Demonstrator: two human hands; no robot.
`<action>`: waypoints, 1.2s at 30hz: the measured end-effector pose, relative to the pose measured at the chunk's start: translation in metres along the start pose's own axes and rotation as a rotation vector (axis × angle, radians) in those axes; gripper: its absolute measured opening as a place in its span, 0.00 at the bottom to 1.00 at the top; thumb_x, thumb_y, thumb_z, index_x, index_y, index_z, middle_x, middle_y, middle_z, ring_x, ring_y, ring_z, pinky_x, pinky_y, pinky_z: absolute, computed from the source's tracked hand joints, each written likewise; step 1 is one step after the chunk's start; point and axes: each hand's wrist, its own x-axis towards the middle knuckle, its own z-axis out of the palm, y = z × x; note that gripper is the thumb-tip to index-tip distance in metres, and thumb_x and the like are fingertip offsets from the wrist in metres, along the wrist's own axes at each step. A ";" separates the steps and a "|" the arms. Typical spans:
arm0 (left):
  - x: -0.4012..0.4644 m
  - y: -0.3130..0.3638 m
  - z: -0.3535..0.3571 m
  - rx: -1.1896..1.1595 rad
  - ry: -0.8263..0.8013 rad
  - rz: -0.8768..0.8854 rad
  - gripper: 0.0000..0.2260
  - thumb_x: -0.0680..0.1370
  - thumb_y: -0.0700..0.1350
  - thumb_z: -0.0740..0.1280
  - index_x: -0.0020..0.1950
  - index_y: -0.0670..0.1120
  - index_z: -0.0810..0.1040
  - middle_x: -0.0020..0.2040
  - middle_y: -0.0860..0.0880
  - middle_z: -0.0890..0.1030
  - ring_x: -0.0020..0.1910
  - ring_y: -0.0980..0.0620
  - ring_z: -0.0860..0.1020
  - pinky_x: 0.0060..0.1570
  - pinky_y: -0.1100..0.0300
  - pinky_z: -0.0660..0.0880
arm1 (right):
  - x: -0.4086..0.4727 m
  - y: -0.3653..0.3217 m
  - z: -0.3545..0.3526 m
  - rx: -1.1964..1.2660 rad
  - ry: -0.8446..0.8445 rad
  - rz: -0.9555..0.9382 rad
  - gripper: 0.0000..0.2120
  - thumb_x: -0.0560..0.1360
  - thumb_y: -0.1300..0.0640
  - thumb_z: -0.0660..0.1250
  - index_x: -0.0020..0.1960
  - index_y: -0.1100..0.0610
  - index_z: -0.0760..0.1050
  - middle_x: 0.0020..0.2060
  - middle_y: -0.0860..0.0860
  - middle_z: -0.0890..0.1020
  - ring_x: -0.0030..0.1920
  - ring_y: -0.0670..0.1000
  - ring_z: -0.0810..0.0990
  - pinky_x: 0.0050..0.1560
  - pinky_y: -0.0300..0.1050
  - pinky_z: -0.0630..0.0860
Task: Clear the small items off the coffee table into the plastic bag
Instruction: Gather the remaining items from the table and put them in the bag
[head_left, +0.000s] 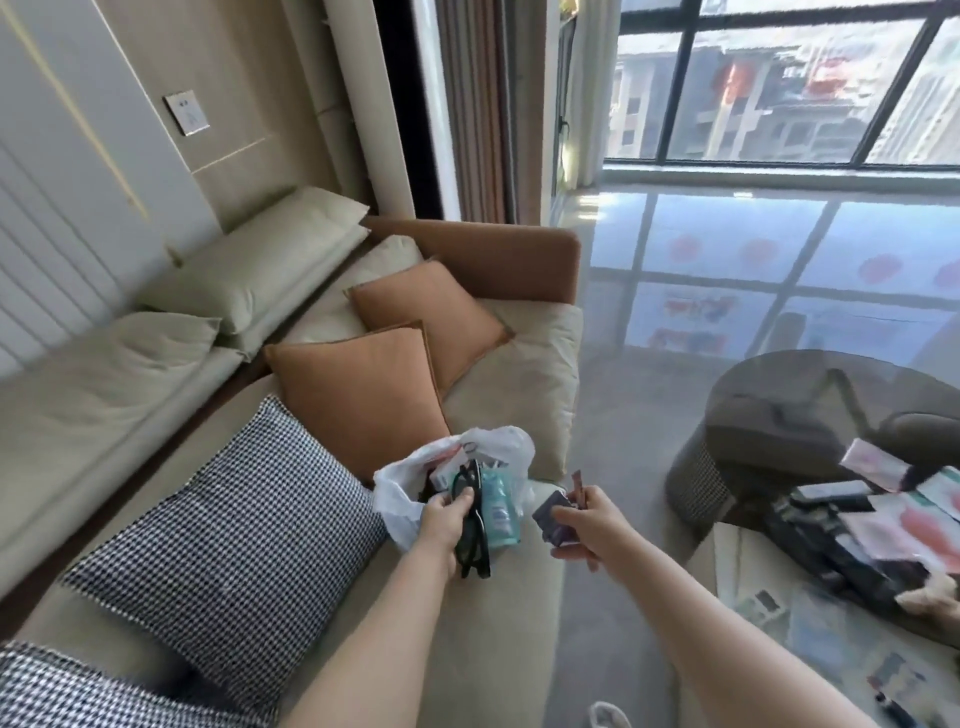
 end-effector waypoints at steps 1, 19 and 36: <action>0.007 0.004 0.000 -0.020 0.027 -0.003 0.14 0.80 0.43 0.63 0.64 0.40 0.71 0.58 0.35 0.79 0.55 0.35 0.79 0.56 0.36 0.74 | 0.012 -0.006 0.000 -0.010 -0.015 0.007 0.15 0.74 0.67 0.64 0.60 0.67 0.69 0.39 0.62 0.78 0.32 0.52 0.79 0.30 0.45 0.81; 0.163 0.045 -0.002 0.111 0.252 -0.120 0.08 0.77 0.38 0.59 0.50 0.39 0.77 0.47 0.38 0.80 0.47 0.42 0.79 0.52 0.50 0.76 | 0.189 -0.061 0.057 -0.157 -0.073 0.178 0.10 0.74 0.66 0.65 0.39 0.55 0.72 0.30 0.51 0.79 0.29 0.50 0.79 0.24 0.41 0.79; 0.347 0.003 -0.022 0.399 0.172 -0.244 0.17 0.79 0.42 0.62 0.69 0.46 0.71 0.48 0.53 0.77 0.42 0.56 0.75 0.39 0.63 0.73 | 0.351 0.002 0.130 -0.639 0.094 0.328 0.08 0.77 0.63 0.57 0.40 0.58 0.70 0.36 0.52 0.74 0.39 0.52 0.74 0.43 0.47 0.73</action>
